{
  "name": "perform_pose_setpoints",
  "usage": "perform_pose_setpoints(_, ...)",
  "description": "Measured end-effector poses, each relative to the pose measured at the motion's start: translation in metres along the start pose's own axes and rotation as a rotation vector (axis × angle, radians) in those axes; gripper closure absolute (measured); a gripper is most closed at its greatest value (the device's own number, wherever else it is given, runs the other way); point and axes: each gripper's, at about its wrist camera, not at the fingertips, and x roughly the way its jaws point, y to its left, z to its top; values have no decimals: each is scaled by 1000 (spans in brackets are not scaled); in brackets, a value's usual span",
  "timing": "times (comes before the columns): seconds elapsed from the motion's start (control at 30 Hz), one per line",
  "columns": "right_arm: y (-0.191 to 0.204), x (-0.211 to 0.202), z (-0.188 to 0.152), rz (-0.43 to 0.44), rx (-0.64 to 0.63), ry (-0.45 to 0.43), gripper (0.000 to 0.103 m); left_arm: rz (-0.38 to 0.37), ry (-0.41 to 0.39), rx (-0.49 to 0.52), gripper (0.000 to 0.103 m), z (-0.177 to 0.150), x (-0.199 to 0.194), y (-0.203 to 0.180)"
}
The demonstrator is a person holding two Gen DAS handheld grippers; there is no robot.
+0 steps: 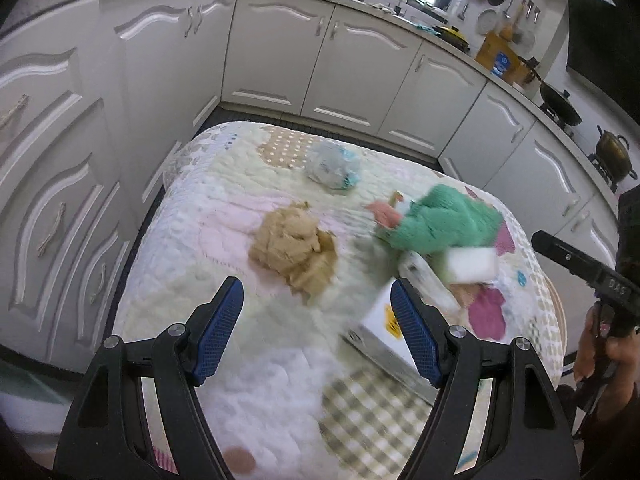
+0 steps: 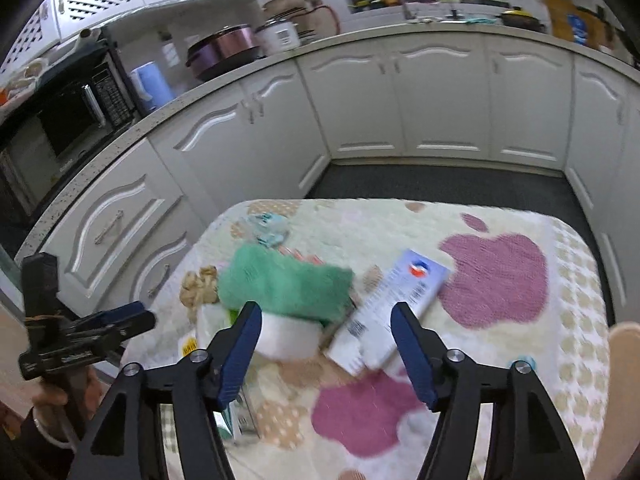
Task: Collect trash
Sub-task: 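Grasp the crumpled tan paper with the left gripper while the right grasps the green towel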
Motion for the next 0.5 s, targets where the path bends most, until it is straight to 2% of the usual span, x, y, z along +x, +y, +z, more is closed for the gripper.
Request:
perform_pose_setpoints(0.27,7,42,22,48,-93,79,34,16,34,56,27,26,41,6)
perform_pose_setpoints(0.43,2,59,20,96,-69,135,35,-2,60,51,28,36,62,12)
perform_pose_setpoints(0.47,3,59,18,107,-72,130,49,-8,71,51,29,36,66,12)
perform_pose_setpoints(0.5,5,59,16,111,-81,125,67,-16,78,51,37,36,68,11)
